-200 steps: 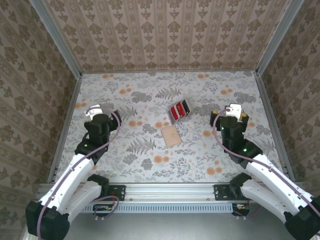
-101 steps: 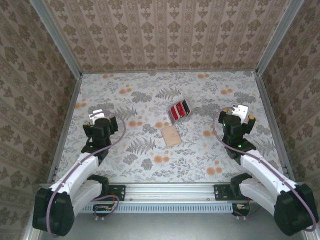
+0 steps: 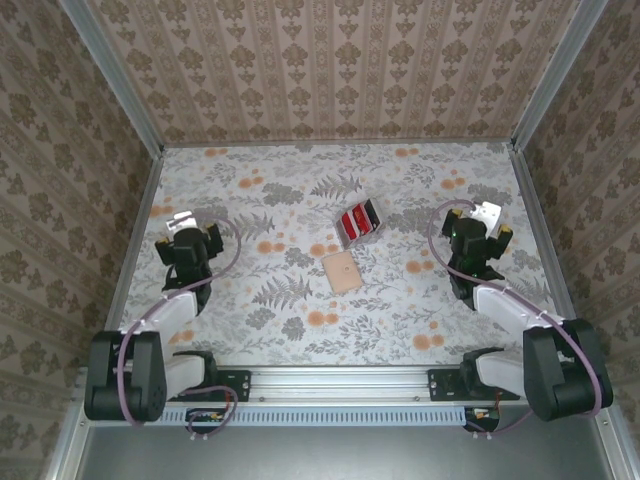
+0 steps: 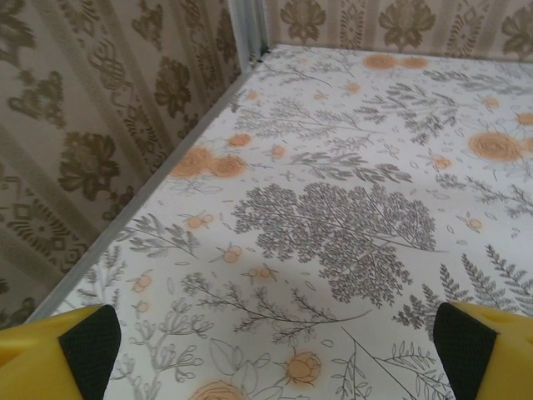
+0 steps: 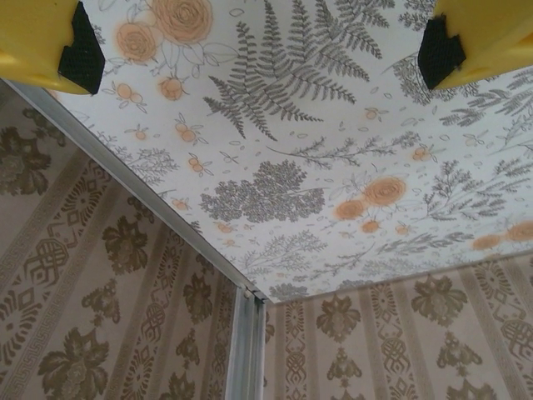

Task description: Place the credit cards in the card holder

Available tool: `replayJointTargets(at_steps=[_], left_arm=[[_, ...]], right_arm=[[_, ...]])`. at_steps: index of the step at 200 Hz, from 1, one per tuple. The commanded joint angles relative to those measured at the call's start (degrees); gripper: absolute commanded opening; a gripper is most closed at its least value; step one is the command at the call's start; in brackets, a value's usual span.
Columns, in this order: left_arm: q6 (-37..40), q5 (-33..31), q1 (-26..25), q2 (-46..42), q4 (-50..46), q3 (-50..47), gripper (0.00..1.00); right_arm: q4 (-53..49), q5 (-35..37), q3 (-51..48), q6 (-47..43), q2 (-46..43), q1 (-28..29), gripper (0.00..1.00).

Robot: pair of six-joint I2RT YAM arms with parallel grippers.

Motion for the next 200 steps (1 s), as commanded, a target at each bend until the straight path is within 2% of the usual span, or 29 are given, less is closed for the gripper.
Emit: replayJointTargets(at_steps=[1, 58, 108, 148, 200], left_arm=[[4.3, 4.8, 0.9, 3.5, 11.2, -1.8, 1.0], [9.4, 13.0, 1.1, 10.8, 18.6, -1.4, 1.0], [10.4, 15.2, 1.3, 20.0, 23.6, 0.4, 1.0], [10.2, 16.3, 1.9, 19.7, 21.8, 1.3, 1.0], [10.2, 16.5, 2.0, 19.7, 21.7, 1.3, 1.0]], right_arm=[[4.4, -3.7, -0.9, 0.2, 1.2, -0.7, 1.0], [5.1, -11.4, -0.5, -2.2, 4.9, -1.1, 1.0], [9.0, -13.3, -1.6, -3.6, 7.6, -1.1, 1.0], [9.5, -20.2, -1.4, -6.7, 7.9, -0.7, 1.0], [10.2, -21.3, -2.6, -6.9, 6.8, -0.1, 1.0]])
